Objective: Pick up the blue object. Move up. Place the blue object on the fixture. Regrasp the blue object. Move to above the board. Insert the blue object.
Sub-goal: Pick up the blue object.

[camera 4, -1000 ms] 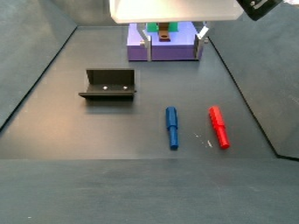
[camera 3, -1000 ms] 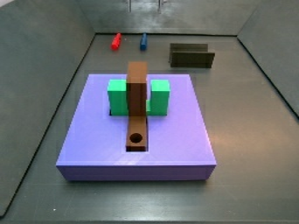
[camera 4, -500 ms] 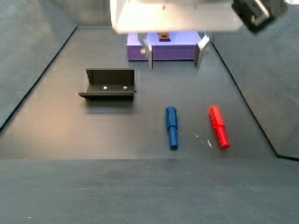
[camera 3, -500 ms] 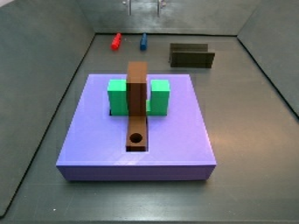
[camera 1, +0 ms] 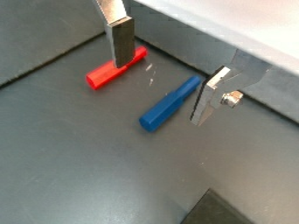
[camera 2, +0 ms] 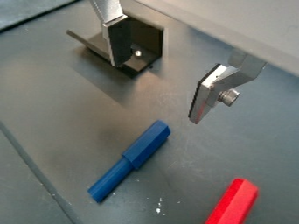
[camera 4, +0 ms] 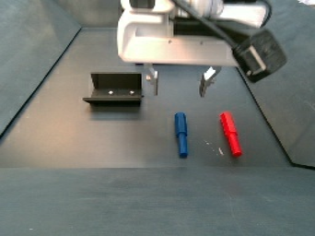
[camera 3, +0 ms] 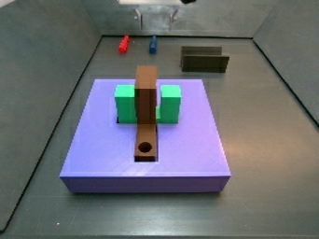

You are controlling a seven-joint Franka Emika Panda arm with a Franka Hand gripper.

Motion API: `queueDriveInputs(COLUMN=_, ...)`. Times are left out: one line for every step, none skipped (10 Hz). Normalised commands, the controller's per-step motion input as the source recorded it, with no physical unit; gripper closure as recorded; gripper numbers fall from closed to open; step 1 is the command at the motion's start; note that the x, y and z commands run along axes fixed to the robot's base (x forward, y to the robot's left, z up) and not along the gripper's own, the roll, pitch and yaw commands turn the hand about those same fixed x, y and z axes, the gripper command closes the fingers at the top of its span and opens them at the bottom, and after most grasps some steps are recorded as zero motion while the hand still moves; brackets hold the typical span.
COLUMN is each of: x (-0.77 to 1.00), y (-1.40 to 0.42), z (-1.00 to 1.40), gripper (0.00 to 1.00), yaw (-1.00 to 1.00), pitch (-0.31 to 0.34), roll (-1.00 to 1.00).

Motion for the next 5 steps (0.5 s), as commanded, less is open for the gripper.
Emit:
queueDriveInputs(x=0.03, y=0.05, z=-0.49, gripper=0.0, yaw=-0.11, pitch=-0.26, roll=-0.22)
queueDriveInputs(x=0.07, y=0.08, z=-0.52, gripper=0.0, yaw=-0.1, pitch=-0.236, roll=-0.22)
queueDriveInputs(x=0.09, y=0.11, z=-0.45, gripper=0.0, yaw=-0.08, pitch=-0.196, roll=-0.22)
queueDriveInputs(x=0.03, y=0.13, z=-0.41, gripper=0.0, yaw=-0.03, pitch=-0.189, roll=-0.25)
queueDriveInputs(x=0.09, y=0.11, z=-0.42, gripper=0.0, yaw=-0.04, pitch=-0.181, roll=-0.25)
